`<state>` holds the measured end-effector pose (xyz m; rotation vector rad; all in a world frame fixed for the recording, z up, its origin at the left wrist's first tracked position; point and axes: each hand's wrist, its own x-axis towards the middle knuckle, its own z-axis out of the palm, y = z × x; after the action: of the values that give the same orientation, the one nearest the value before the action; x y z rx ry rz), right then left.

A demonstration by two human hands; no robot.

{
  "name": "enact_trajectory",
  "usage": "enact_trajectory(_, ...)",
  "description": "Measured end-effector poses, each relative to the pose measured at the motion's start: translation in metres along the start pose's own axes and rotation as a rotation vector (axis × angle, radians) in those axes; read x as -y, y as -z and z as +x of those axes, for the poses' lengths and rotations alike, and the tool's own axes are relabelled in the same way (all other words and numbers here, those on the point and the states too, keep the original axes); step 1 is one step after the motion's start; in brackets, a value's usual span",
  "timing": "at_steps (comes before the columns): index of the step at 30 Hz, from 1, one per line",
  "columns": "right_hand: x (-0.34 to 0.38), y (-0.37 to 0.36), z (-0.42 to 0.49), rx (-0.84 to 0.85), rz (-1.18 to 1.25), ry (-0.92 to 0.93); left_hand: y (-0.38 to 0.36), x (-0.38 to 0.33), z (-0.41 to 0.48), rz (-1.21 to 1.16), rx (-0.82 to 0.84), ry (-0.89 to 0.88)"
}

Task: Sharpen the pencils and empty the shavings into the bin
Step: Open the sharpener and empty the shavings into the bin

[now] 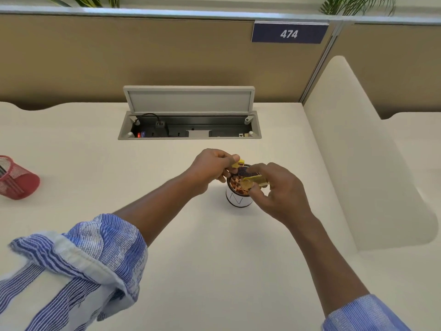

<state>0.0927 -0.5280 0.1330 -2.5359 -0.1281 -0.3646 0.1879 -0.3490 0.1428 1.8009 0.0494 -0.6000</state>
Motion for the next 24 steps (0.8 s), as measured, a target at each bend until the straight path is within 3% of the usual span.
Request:
enact_trajectory(12, 0.0068, -0.0073, 0.0041, 0.045, 0.052, -0.032, 0.0001, -0.0056, 0.0042, -0.156, 0.055, 0.096)
enact_trajectory(20, 0.0003, -0.0036, 0.0035, 0.01, 0.036, -0.049, -0.001, -0.0039, 0.008, -0.084, 0.046, 0.076)
enact_trajectory(24, 0.0031, -0.002, 0.0045, 0.043, 0.151, -0.074, -0.0033, -0.0043, 0.0085, -0.076, 0.065, 0.061)
